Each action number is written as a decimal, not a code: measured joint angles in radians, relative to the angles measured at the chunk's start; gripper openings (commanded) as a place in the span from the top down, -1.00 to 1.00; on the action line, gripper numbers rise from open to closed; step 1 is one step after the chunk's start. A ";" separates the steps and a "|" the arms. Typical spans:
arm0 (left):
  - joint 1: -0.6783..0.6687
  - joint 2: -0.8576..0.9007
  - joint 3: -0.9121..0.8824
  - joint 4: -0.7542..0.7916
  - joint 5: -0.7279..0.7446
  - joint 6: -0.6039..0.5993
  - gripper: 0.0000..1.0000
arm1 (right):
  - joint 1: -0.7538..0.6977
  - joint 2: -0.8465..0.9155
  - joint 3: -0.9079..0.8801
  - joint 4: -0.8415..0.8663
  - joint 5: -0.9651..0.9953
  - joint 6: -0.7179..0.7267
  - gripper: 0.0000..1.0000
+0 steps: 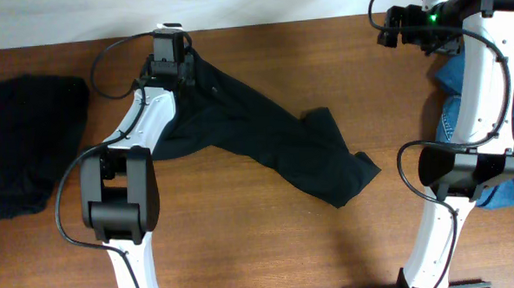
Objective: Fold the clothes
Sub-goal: 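Pull the waistband toward the back-left of the table with the left gripper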
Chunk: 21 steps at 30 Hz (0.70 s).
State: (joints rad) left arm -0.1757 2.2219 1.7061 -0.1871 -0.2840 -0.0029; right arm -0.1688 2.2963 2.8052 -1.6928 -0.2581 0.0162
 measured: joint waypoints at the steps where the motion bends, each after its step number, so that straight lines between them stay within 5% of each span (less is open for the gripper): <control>1: 0.000 0.000 0.000 0.004 -0.001 -0.002 -0.15 | 0.000 0.000 0.000 0.000 0.000 0.000 -0.97; 4: 0.002 -0.003 0.005 -0.040 -0.020 -0.006 0.49 | 0.000 0.000 0.000 0.000 0.000 -0.001 -0.98; 7: 0.005 -0.014 0.005 -0.180 -0.037 -0.006 0.78 | 0.000 0.000 0.000 0.000 0.000 0.001 -0.98; 16: 0.007 -0.245 0.006 -0.702 0.076 -0.098 0.80 | 0.000 0.000 0.000 0.000 0.000 0.002 -0.98; 21: 0.011 -0.273 0.002 -0.836 0.104 -0.153 0.91 | 0.000 0.000 0.000 0.000 0.000 0.002 -0.97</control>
State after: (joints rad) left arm -0.1650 1.9491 1.7077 -1.0229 -0.1802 -0.1562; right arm -0.1688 2.2963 2.8052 -1.6928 -0.2581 0.0185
